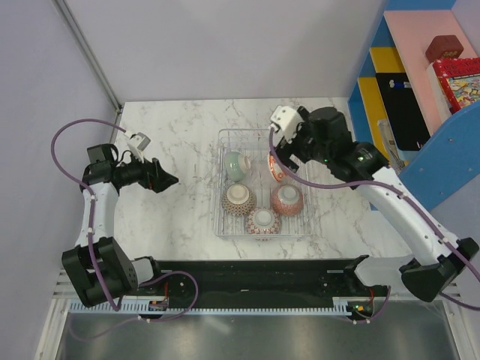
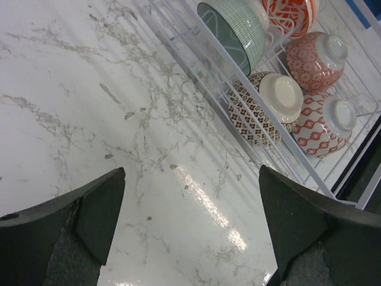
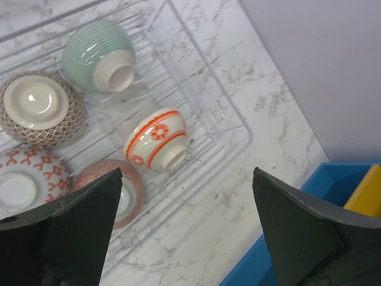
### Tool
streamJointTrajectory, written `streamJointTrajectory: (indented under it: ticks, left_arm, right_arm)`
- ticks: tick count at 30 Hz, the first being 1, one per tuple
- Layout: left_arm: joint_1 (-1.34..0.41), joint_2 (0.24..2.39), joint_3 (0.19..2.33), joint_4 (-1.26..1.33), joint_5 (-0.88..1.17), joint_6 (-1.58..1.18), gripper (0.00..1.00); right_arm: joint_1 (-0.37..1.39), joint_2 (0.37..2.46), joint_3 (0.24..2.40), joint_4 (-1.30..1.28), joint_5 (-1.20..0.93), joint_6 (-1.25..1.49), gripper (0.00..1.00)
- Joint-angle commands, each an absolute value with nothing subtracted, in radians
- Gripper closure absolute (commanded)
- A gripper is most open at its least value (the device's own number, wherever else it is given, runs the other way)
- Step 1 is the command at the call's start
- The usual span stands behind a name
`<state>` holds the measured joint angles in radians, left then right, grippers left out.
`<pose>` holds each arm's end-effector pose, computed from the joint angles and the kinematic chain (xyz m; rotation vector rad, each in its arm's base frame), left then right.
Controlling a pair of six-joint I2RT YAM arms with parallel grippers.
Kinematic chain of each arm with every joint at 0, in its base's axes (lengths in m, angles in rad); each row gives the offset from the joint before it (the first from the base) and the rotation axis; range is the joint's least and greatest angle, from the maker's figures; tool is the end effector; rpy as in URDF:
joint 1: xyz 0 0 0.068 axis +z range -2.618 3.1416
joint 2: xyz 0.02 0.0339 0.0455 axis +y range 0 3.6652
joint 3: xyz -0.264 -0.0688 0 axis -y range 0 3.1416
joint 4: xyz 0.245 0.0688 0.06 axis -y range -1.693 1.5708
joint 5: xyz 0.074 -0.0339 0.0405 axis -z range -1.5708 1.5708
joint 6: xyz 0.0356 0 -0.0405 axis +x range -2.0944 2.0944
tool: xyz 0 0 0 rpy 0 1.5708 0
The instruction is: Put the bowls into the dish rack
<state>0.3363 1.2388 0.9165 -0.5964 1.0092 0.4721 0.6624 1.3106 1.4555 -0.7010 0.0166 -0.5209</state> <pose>0.2382 0.0513 0.2685 0.5240 2.0307 -0.7727 0.2203 0.1711 0.4055 -1.1784 1.7713 0.0660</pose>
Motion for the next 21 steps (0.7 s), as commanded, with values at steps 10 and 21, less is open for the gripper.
streamJointTrajectory:
  ticks: [10, 21]
  left_arm:
    - [0.341, 1.068, 0.999, -0.580, 1.241, 0.540, 0.00]
    - [0.341, 1.017, 0.934, -0.580, 1.236, 0.563, 0.00]
  right_arm:
    - [0.098, 1.151, 1.376, -0.655, -0.425, -0.359, 0.03]
    - [-0.035, 1.068, 1.361, -0.689, -0.534, -0.316, 0.03]
